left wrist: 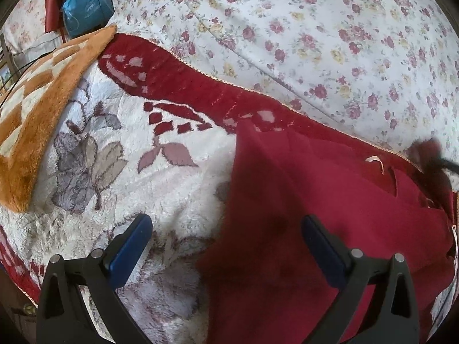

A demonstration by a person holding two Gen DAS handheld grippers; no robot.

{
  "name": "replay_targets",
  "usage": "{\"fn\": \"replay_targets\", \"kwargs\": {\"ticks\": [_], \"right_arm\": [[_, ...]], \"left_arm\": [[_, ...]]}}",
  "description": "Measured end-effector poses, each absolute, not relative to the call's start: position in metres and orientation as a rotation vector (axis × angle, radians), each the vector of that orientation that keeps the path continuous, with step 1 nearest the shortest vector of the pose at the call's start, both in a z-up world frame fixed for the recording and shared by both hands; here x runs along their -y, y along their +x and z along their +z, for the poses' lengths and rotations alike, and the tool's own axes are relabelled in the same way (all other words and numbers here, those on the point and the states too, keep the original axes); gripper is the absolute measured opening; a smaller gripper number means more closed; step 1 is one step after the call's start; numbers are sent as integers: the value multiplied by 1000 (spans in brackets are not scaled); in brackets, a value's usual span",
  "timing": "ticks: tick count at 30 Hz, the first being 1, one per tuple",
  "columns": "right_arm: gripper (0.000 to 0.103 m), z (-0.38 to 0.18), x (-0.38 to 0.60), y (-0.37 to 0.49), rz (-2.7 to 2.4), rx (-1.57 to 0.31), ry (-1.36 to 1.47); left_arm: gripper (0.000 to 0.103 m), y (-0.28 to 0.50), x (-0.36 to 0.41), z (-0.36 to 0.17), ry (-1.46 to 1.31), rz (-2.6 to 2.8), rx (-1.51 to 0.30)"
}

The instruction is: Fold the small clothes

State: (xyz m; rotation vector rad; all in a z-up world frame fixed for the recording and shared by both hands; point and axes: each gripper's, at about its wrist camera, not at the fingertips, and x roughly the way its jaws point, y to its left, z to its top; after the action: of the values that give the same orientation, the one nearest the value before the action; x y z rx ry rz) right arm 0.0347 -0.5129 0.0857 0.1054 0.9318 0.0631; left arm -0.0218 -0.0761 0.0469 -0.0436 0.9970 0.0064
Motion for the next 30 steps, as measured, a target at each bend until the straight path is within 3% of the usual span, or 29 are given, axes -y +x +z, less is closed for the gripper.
{"fn": "replay_targets", "kwargs": {"ticks": [7, 13, 17, 29, 30], "right_arm": [[5, 221, 522, -67, 446, -678, 275], [5, 288, 461, -109, 743, -595, 227], [5, 269, 394, -83, 829, -693, 157], [6, 72, 208, 46, 920, -1149, 96], [15, 66, 208, 53, 853, -1155, 56]], "left_arm": [[103, -29, 74, 56, -65, 20, -968], [103, -37, 59, 70, -143, 14, -932], [103, -41, 44, 78, -206, 12, -906], [103, -31, 25, 88, -259, -13, -850], [103, -30, 24, 88, -262, -7, -852]]}}
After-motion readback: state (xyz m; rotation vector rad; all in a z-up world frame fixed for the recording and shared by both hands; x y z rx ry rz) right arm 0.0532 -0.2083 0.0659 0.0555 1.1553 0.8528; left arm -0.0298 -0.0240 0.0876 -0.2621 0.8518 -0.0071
